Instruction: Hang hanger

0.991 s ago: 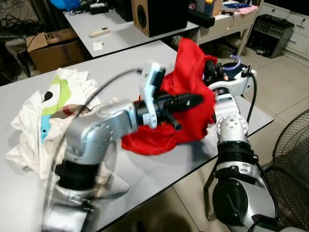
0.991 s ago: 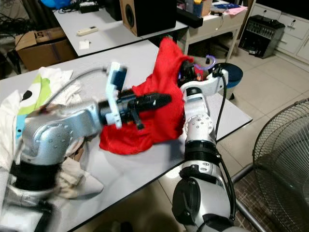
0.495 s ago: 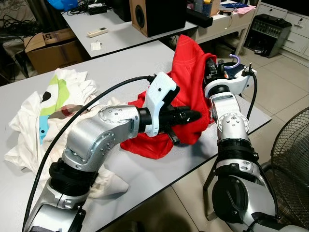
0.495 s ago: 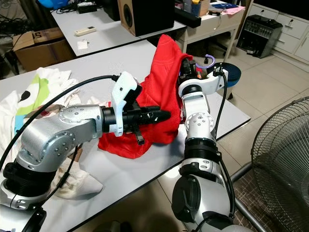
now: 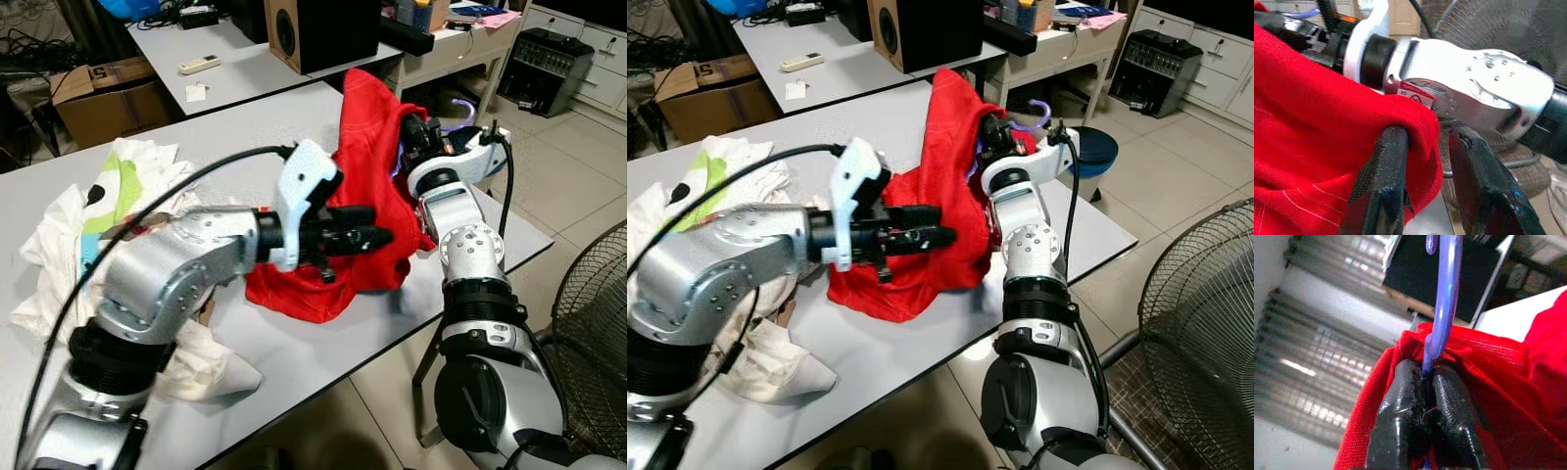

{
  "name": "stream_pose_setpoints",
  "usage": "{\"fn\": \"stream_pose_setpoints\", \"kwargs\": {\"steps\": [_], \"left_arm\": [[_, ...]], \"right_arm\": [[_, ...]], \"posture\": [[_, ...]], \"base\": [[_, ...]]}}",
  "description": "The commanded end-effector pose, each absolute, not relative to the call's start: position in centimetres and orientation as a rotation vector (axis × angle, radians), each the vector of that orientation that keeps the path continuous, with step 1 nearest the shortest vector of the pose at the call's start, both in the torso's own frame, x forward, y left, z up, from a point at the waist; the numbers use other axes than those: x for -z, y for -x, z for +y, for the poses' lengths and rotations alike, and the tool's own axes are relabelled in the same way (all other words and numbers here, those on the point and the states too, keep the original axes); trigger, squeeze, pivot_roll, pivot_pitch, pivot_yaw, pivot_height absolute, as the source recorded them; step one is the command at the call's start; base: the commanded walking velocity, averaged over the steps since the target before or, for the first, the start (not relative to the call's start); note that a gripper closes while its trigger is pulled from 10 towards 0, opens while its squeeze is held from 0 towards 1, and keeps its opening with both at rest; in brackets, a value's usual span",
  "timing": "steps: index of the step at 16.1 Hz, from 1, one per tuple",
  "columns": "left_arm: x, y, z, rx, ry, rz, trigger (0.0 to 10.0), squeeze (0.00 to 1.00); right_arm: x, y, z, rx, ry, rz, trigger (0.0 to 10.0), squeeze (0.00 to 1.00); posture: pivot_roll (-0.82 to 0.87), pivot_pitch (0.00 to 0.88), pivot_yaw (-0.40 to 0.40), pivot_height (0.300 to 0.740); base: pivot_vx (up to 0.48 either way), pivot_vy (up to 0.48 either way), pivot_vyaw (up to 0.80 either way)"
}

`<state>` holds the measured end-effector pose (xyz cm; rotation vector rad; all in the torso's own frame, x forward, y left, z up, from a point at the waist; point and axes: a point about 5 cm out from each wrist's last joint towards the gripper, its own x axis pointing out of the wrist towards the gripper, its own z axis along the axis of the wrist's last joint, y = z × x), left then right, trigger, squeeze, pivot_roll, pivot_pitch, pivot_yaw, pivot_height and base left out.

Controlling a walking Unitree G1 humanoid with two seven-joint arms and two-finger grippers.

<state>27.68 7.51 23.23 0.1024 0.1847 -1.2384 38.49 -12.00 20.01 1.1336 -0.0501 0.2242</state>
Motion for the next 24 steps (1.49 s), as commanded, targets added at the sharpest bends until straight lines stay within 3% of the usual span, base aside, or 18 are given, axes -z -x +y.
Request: {"fn": "stream_pose_setpoints", "kwargs": {"steps": [1,3,4,6,7,10,13,14,17,20,21,23,24], "left_arm": [[-24.2,-27.4,7.5,1.274,-0.111,0.155,10.0,0.00],[-23.9,-27.7,7.8,1.243,-0.123,0.210,10.0,0.00],[-23.5,-28.0,8.3,1.220,-0.172,0.238,10.0,1.00],[-23.8,-28.7,9.5,1.176,-0.185,0.213,10.0,1.00],[-24.3,-29.5,11.3,1.084,-0.160,0.183,10.0,0.00],[-25.2,-30.7,15.4,0.901,-0.132,0.157,10.0,0.00],[-26.4,-32.3,20.1,0.602,-0.159,0.089,10.0,0.00],[-27.4,-33.1,22.4,0.415,-0.181,0.027,10.0,0.00],[-29.0,-32.5,22.3,0.477,-0.065,-0.065,10.0,0.00],[-28.6,-31.4,22.9,0.469,-0.077,-0.085,10.0,0.00],[-29.0,-30.1,22.5,0.559,-0.086,-0.108,10.0,0.00],[-29.3,-28.0,21.5,0.707,-0.099,-0.101,10.0,0.00],[-28.4,-26.2,20.6,0.847,-0.131,-0.018,10.0,0.00]], "right_arm": [[-21.2,-38.5,-11.7,-0.272,-1.109,-0.075,10.0,0.00],[-21.3,-38.5,-11.8,-0.282,-1.080,-0.073,10.0,0.00],[-21.3,-38.5,-11.7,-0.288,-1.055,-0.071,10.0,0.00],[-21.5,-38.3,-11.8,-0.316,-0.991,-0.069,10.0,0.00],[-21.7,-37.8,-11.7,-0.366,-0.912,-0.065,10.0,0.00],[-22.1,-36.6,-11.6,-0.459,-0.773,-0.048,10.0,0.00],[-23.4,-34.9,-12.2,-0.551,-0.668,-0.047,10.0,0.00],[-24.7,-33.4,-12.9,-0.605,-0.600,-0.061,10.0,0.00],[-27.7,-31.2,-13.6,-0.695,-0.516,-0.109,10.0,0.00],[-32.1,-29.0,-13.1,-0.854,-0.431,-0.173,10.0,0.00],[-32.9,-28.5,-12.7,-0.911,-0.368,-0.163,10.0,0.00],[-35.4,-27.7,-12.3,-1.021,-0.429,-0.232,10.0,0.00],[-36.8,-27.3,-12.2,-1.063,-0.436,-0.271,10.0,0.00]], "posture": [[0.02,0.000,0.059,0.740],[0.02,0.000,0.064,0.740],[0.01,0.000,0.069,0.740],[0.01,0.000,0.073,0.740],[0.01,0.000,0.074,0.740],[0.01,0.000,0.073,0.740],[0.01,0.000,0.066,0.740],[0.02,0.000,0.051,0.740],[-0.01,0.000,0.039,0.740],[-0.01,0.000,-0.007,0.740],[0.00,0.000,-0.022,0.740],[0.04,0.000,-0.058,0.740],[0.06,0.000,-0.075,0.740]], "base": [[0.000,0.000,0.00],[0.000,0.000,0.00],[0.000,0.000,0.00],[0.000,0.000,0.00],[0.000,0.000,0.80],[0.000,0.000,0.80],[0.000,0.000,0.80],[0.000,0.000,0.80],[0.000,0.000,0.80],[0.000,0.000,0.80],[0.000,0.000,0.80],[0.000,0.000,0.80],[0.000,0.000,0.80]]}}
